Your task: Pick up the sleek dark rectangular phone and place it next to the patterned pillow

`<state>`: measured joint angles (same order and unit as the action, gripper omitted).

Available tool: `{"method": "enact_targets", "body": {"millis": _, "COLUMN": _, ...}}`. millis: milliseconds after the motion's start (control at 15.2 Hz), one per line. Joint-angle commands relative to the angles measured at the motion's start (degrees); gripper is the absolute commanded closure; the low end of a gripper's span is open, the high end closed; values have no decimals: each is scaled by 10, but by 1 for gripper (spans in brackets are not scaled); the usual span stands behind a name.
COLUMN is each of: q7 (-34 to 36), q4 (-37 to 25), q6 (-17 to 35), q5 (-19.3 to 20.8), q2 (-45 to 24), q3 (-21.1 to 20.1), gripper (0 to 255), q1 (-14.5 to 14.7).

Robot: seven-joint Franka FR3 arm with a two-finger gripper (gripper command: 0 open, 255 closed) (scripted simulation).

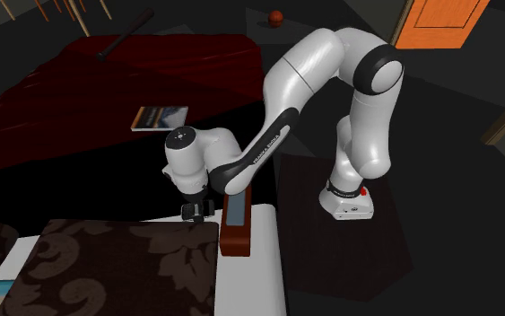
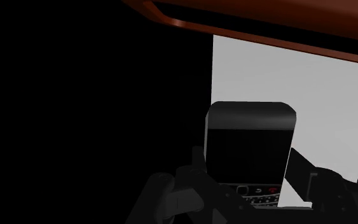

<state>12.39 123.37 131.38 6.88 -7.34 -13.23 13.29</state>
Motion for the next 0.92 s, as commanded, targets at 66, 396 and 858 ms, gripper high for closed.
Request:
{"method": "enact_targets", "body": {"millis": 66, "q7": 0, "q4": 0, "q6": 1, "q5": 0, "q2": 0, "q3": 0, "gripper": 255, "q1": 0}}
{"method": "enact_targets", "body": {"millis": 396, "q7": 0, "q4": 0, "q6": 1, "q5": 0, "q2": 0, "q3": 0, "gripper": 0, "q1": 0}}
{"method": "enact_targets", "body": {"millis": 858, "q7": -11, "q4": -29, "q6": -67, "q5": -17, "q2": 40, "q3": -4, "gripper": 0, "q1": 0}}
